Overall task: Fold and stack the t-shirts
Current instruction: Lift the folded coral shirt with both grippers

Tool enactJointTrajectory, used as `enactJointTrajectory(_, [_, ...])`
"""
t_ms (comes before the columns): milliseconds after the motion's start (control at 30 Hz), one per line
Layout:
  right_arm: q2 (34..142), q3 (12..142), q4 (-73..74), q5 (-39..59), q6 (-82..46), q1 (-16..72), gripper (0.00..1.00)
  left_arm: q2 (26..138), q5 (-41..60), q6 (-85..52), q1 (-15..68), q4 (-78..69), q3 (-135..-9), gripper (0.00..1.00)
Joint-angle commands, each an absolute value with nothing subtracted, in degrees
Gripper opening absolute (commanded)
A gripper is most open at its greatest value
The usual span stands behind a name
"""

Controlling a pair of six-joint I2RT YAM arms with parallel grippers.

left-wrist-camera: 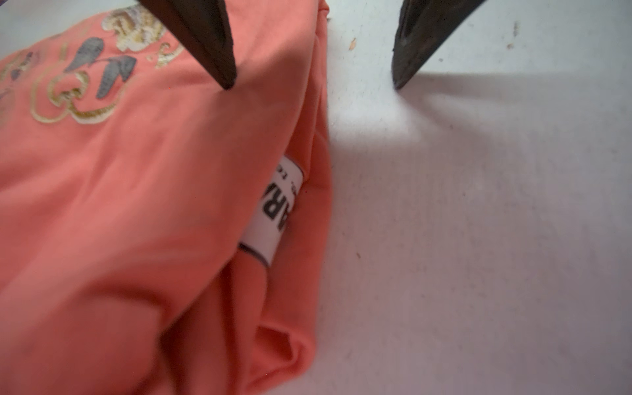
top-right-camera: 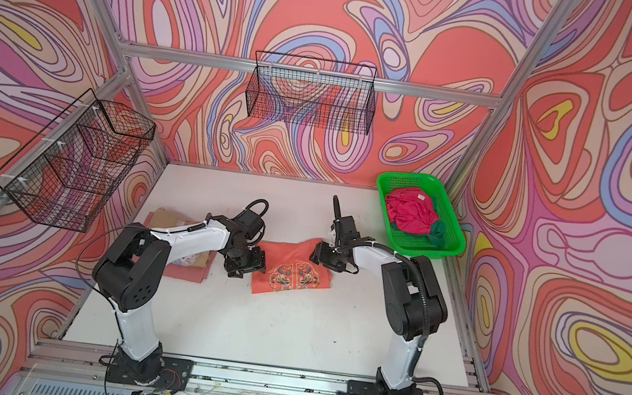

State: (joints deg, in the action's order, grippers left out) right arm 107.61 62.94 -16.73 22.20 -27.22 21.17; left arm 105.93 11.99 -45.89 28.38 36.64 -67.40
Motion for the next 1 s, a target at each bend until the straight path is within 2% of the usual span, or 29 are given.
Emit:
enactJointTrajectory(0, [113.30, 57.53, -16.65, 25.45, -30.01, 23.34, 0.54, 112.21, 12.87, -48.50, 30.43, 32.99, -62.54, 0.60])
enactJointTrajectory(200, [114.87, 54.67, -11.07, 27.01, -33.31, 26.32, 0.41, 114.70, 15.27, -50.64, 31.56, 26.45, -59.78, 0.19])
enactJointTrajectory(267, [115.44, 54.40, -10.05, 27.76, -33.83, 26.52, 0.32, 114.31, 14.82, -50.41, 31.55, 26.82, -60.18, 0.01])
enactJointTrajectory(333, [115.61, 54.40, -9.54, 28.22, -34.01, 27.03, 0.22, 112.66, 13.80, -49.95, 31.47, 27.79, -61.23, 0.00])
enactJointTrajectory(433, [114.34, 55.19, -8.80, 28.71, -34.91, 27.55, 0.00, 108.84, 12.84, -48.86, 30.83, 28.95, -63.43, 0.00])
enactJointTrajectory(733, [109.42, 68.82, -6.93, 34.18, -42.50, 31.21, 0.00, 99.22, 13.93, -38.68, 23.85, 38.46, -78.03, 0.00])
enactJointTrajectory(967, [115.82, 88.88, -9.51, 34.34, -44.76, 38.84, 0.00, 95.14, 15.27, -29.67, 9.20, 49.27, -85.57, 0.00])
